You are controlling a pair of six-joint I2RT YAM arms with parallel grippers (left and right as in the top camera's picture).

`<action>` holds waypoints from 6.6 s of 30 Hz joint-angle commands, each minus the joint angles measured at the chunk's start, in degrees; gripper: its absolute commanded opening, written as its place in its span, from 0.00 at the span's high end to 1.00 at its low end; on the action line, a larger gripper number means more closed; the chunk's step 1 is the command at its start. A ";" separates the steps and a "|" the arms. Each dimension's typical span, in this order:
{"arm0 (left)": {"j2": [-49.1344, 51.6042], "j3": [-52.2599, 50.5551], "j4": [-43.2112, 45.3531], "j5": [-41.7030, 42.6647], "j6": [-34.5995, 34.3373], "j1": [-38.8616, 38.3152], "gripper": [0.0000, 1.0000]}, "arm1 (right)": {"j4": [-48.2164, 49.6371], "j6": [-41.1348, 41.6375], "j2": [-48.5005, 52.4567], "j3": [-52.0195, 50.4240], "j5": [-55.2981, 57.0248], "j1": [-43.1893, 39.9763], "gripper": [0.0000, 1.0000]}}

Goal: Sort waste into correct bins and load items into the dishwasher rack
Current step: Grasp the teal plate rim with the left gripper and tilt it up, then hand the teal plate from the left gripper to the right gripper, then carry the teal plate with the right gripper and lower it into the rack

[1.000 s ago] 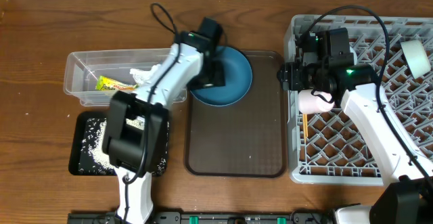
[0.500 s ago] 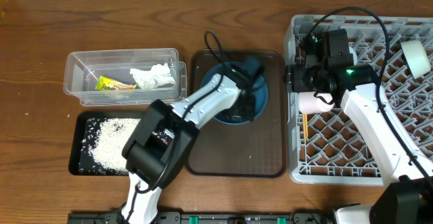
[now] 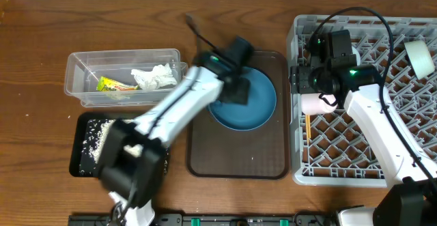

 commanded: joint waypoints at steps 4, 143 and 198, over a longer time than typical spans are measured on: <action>-0.02 -0.33 -1.18 -2.75 0.31 5.73 0.32 | -0.15 -0.46 0.57 -0.02 0.59 0.00 0.17; -16.74 -1.97 -13.88 4.35 2.05 5.73 0.09 | -0.26 -46.23 2.19 6.36 70.36 -23.10 0.99; -16.74 -1.97 -13.88 4.35 2.05 5.73 0.09 | -5.22 -3.54 -16.61 11.93 33.73 -5.92 0.99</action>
